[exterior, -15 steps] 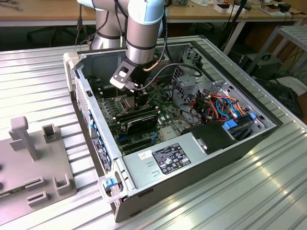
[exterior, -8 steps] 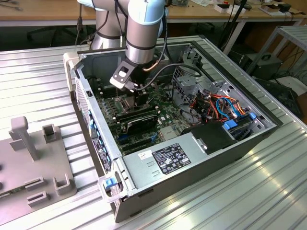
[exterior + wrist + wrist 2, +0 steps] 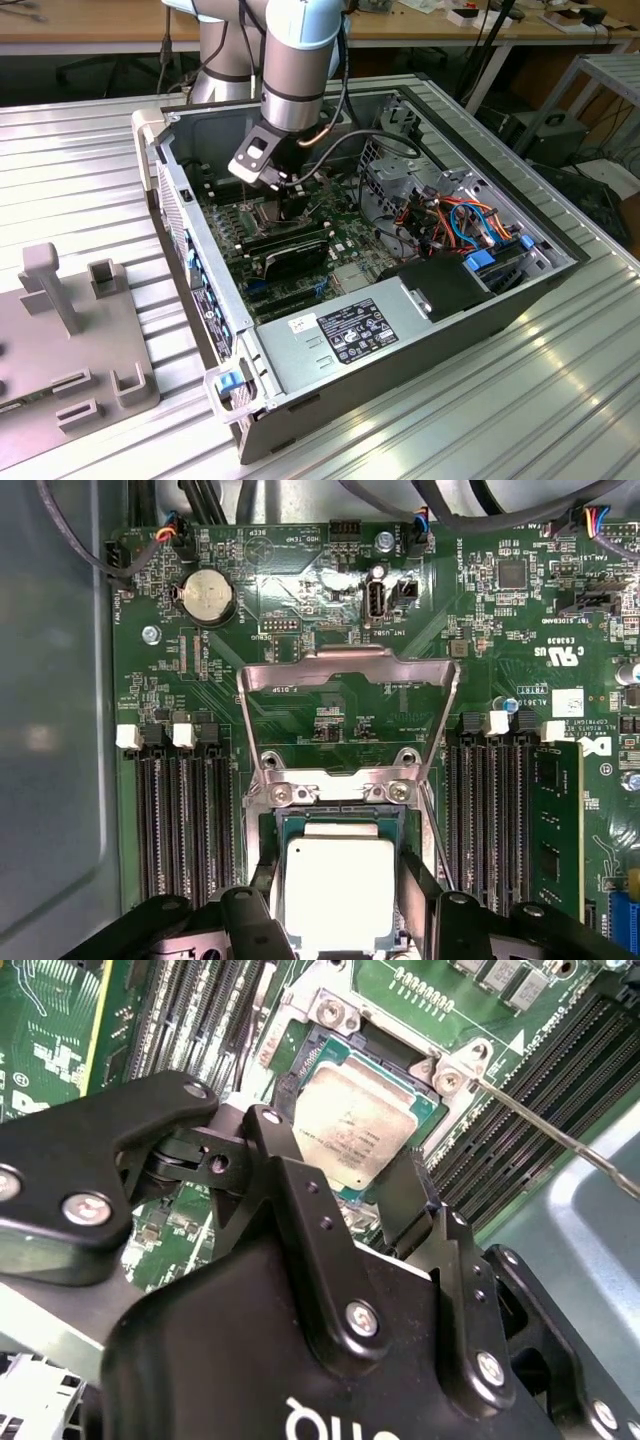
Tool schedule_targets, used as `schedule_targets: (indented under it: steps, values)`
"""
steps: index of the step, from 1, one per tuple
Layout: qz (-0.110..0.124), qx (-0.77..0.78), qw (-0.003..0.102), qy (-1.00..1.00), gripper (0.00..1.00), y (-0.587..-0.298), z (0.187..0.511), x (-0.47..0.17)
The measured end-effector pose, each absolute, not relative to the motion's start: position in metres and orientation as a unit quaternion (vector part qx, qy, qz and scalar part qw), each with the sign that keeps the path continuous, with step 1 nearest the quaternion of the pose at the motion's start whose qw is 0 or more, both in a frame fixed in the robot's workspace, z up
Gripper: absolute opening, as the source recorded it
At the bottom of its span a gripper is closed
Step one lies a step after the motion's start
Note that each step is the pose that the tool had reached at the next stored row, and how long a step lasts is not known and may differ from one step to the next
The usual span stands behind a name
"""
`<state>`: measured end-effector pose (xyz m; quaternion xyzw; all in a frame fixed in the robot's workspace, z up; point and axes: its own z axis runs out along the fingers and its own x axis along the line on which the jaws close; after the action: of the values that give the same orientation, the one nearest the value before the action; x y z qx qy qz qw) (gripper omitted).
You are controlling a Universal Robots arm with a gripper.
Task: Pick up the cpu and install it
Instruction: 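Place the cpu into insertion slot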
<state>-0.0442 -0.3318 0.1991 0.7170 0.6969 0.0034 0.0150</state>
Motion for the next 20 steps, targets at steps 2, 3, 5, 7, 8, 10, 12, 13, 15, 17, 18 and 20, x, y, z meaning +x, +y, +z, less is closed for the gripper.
schedule_targets:
  steps: [2, 3, 5, 7, 8, 10, 12, 13, 15, 17, 18, 20]
  values:
    - [0.003, 0.717, 0.015, 0.697, 0.59, -0.3319, 0.1989, -0.0442]
    - [0.003, 0.717, 0.015, 0.697, 0.59, -0.3318, 0.1989, -0.0442]
    - [0.003, 0.717, 0.015, 0.697, 0.59, -0.3318, 0.1988, -0.0442]
    - [0.003, 0.717, 0.015, 0.697, 0.59, -0.3318, 0.1987, -0.0442]
    - [0.003, 0.717, 0.015, 0.697, 0.59, -0.3318, 0.1987, -0.0442]
    - [0.003, 0.717, 0.015, 0.697, 0.59, -0.3318, 0.1987, -0.0442]
    - [0.003, 0.717, 0.015, 0.697, 0.57, -0.3318, 0.1987, -0.0442]
    - [0.003, 0.717, 0.015, 0.697, 0.57, -0.3318, 0.1987, -0.0442]
    - [0.003, 0.717, 0.015, 0.697, 0.55, -0.3318, 0.1987, -0.0442]
    - [0.003, 0.717, 0.015, 0.697, 0.55, -0.3318, 0.1986, -0.0442]
    - [0.003, 0.717, 0.015, 0.697, 0.55, -0.3318, 0.1987, -0.0442]
    - [0.004, 0.717, 0.015, 0.697, 0.55, -0.3317, 0.2006, -0.0441]
